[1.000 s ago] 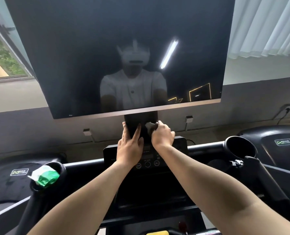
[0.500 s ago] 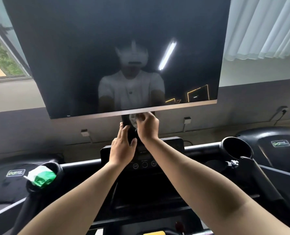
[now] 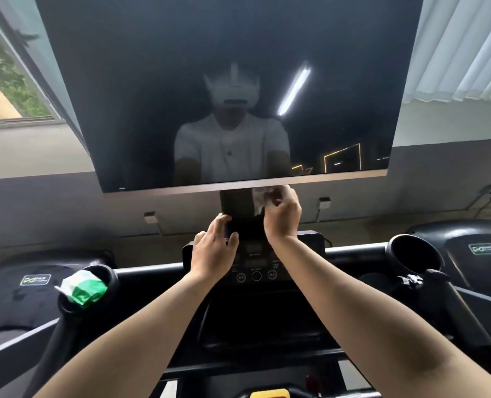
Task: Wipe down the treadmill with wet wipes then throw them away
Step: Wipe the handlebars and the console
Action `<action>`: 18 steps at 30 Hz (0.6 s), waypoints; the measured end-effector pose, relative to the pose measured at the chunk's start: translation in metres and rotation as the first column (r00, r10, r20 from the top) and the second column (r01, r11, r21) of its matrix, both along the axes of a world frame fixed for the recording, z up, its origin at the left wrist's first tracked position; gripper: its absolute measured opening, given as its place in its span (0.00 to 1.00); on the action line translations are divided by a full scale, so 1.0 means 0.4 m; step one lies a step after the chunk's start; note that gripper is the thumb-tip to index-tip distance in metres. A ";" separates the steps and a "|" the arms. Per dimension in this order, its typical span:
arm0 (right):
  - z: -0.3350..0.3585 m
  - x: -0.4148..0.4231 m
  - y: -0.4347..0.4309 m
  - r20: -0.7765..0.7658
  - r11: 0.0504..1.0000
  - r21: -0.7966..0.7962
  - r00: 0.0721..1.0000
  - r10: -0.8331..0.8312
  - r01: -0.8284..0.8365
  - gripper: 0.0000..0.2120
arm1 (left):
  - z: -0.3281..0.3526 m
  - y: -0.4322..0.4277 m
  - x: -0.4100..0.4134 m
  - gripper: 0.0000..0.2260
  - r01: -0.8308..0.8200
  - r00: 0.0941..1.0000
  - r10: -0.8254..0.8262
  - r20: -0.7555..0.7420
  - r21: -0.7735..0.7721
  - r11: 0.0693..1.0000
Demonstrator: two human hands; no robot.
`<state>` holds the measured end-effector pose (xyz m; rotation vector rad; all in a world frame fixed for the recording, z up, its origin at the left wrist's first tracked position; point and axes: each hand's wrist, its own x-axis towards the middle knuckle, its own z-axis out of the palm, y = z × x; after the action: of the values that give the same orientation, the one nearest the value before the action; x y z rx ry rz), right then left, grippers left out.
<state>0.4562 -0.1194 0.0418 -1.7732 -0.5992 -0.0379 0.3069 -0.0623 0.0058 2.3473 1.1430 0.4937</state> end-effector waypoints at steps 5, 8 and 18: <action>-0.019 -0.017 -0.001 -0.170 0.997 -0.082 0.985 -0.024 0.010 0.13 | -0.001 0.002 -0.001 0.23 -0.012 1.000 0.012 0.011 -0.003 1.000; -0.037 -0.069 0.018 -0.162 0.959 -0.247 0.982 0.102 -0.140 0.10 | -0.004 0.003 0.001 0.24 -0.030 0.999 0.030 0.012 -0.017 0.999; -0.010 -0.052 -0.022 -0.091 0.749 -0.630 0.978 0.187 -0.202 0.14 | 0.004 -0.008 0.005 0.25 -0.013 1.000 0.013 -0.014 0.022 1.000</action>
<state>0.4353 -0.1282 0.0377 -2.3538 -0.8472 0.3774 0.3088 -0.0655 0.0074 2.3673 1.1657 0.4967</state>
